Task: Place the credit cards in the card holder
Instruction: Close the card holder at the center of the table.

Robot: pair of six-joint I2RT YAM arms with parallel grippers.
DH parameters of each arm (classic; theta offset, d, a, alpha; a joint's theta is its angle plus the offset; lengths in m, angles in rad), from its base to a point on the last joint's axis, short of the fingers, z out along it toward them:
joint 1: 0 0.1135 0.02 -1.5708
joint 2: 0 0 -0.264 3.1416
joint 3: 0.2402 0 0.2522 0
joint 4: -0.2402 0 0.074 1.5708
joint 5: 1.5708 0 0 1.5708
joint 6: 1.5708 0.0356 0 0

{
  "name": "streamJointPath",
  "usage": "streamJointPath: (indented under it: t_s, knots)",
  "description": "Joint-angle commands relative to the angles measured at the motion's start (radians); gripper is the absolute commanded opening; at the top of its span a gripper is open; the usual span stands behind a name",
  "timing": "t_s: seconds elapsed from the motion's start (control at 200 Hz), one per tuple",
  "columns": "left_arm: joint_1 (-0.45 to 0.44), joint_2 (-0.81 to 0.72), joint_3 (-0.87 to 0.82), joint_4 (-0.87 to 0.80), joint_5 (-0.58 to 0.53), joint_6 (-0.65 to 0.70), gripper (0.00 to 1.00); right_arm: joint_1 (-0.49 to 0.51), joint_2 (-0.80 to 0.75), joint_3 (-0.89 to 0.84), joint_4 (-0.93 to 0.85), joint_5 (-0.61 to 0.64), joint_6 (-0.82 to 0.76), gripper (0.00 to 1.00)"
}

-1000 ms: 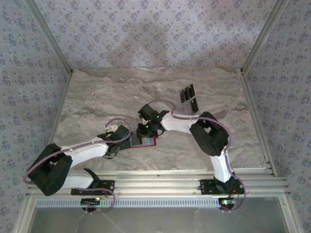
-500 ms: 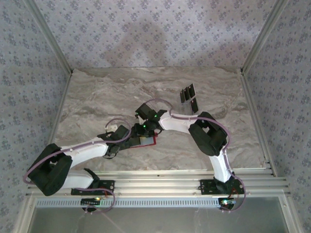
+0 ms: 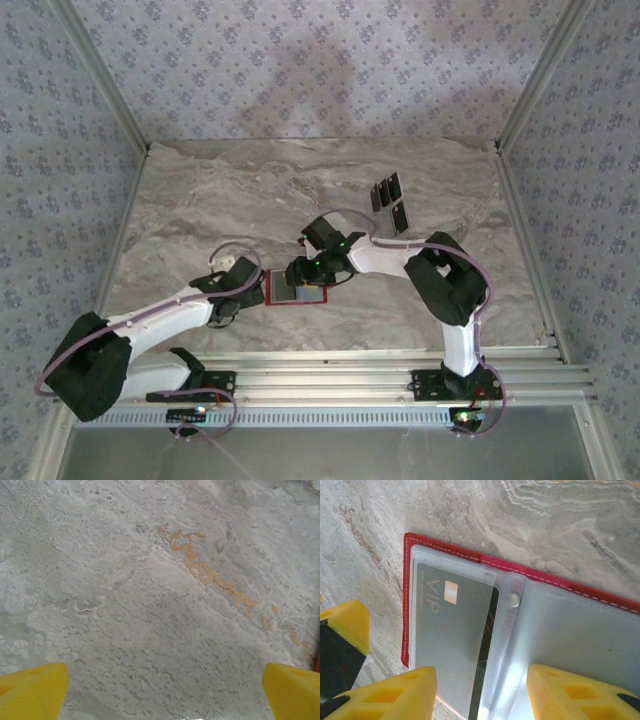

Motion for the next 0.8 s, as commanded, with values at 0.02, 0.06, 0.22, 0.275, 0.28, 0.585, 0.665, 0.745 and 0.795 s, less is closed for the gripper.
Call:
streamJointPath:
  t_s: [0.02,0.06,0.22,0.275,0.28,0.585,0.665,0.745,0.795]
  knots:
    - [0.005,0.005,0.019,-0.035,-0.009,0.007,1.00,-0.004,-0.042,-0.007,-0.047,0.025,-0.021,0.52]
    - [0.005,0.011,0.020,-0.027,-0.004,0.009,1.00,-0.003,-0.051,0.001,-0.064,0.036,-0.034,0.52]
    - [0.006,0.034,0.023,-0.006,0.009,0.017,1.00,0.001,-0.073,0.009,-0.123,0.082,-0.057,0.46]
    - [0.005,0.045,0.025,0.000,0.013,0.022,1.00,0.001,-0.072,0.043,-0.145,0.104,-0.097,0.40]
    - [0.005,0.046,0.025,0.001,0.014,0.023,1.00,0.001,-0.072,0.044,-0.148,0.106,-0.098,0.39]
    - [0.005,0.093,0.029,0.038,0.032,0.038,1.00,0.034,-0.016,0.114,-0.253,0.212,-0.163,0.05]
    - [0.004,0.101,0.029,0.048,0.039,0.040,1.00,0.040,0.004,0.130,-0.258,0.217,-0.166,0.04]
    - [0.004,0.107,0.027,0.055,0.041,0.041,1.00,0.046,0.020,0.140,-0.259,0.214,-0.164,0.02]
    - [0.004,0.109,0.025,0.061,0.043,0.042,1.00,0.050,0.029,0.149,-0.260,0.214,-0.163,0.02]
